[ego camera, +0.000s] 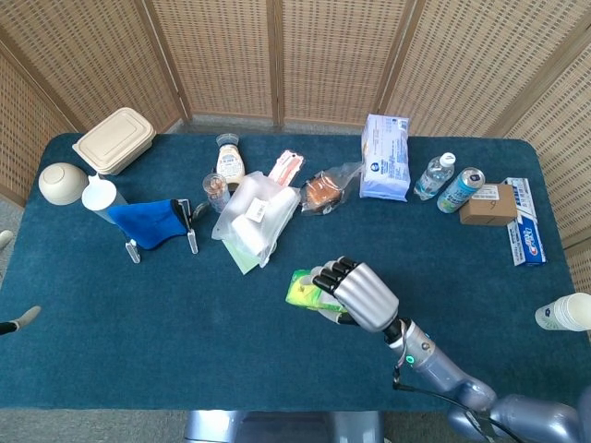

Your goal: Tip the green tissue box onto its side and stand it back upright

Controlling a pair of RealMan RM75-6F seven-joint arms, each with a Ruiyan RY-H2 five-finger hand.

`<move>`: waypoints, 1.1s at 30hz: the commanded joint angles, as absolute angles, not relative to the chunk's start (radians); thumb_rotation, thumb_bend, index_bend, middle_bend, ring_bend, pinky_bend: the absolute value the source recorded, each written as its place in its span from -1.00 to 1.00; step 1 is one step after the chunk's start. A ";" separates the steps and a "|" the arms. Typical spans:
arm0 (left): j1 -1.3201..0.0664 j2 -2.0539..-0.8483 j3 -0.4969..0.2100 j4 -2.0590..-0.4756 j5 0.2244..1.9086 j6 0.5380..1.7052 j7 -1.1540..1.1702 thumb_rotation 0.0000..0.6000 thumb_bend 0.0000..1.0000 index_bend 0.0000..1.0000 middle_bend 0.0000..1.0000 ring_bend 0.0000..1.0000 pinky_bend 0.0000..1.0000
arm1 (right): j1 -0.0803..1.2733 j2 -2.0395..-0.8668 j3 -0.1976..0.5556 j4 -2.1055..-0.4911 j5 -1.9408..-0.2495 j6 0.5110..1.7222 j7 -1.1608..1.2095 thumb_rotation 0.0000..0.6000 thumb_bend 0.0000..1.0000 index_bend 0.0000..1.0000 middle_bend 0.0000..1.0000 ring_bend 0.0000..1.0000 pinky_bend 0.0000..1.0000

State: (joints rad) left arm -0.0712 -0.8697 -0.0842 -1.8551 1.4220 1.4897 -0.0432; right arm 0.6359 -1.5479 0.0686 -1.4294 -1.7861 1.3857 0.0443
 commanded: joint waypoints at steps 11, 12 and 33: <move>-0.079 -0.877 -0.083 -1.861 1.414 1.477 -0.024 1.00 -0.95 -0.94 -1.00 -1.00 -1.00 | 0.625 -1.804 0.067 -1.017 -1.756 1.491 0.373 1.00 -0.06 -0.25 -0.02 0.01 0.07; -0.079 -0.877 -0.084 -1.861 1.413 1.476 -0.024 1.00 -0.95 -0.94 -1.00 -1.00 -1.00 | 0.623 -1.811 0.061 -0.997 -1.757 1.494 0.387 1.00 -0.06 -0.25 -0.01 0.01 0.07; -0.072 -0.869 -0.078 -1.873 1.425 1.487 -0.038 1.00 -0.95 -0.94 -1.00 -1.00 -1.00 | 0.592 -1.637 -0.084 -1.026 -1.810 1.440 0.364 1.00 -0.18 -1.00 -1.00 -1.00 -0.55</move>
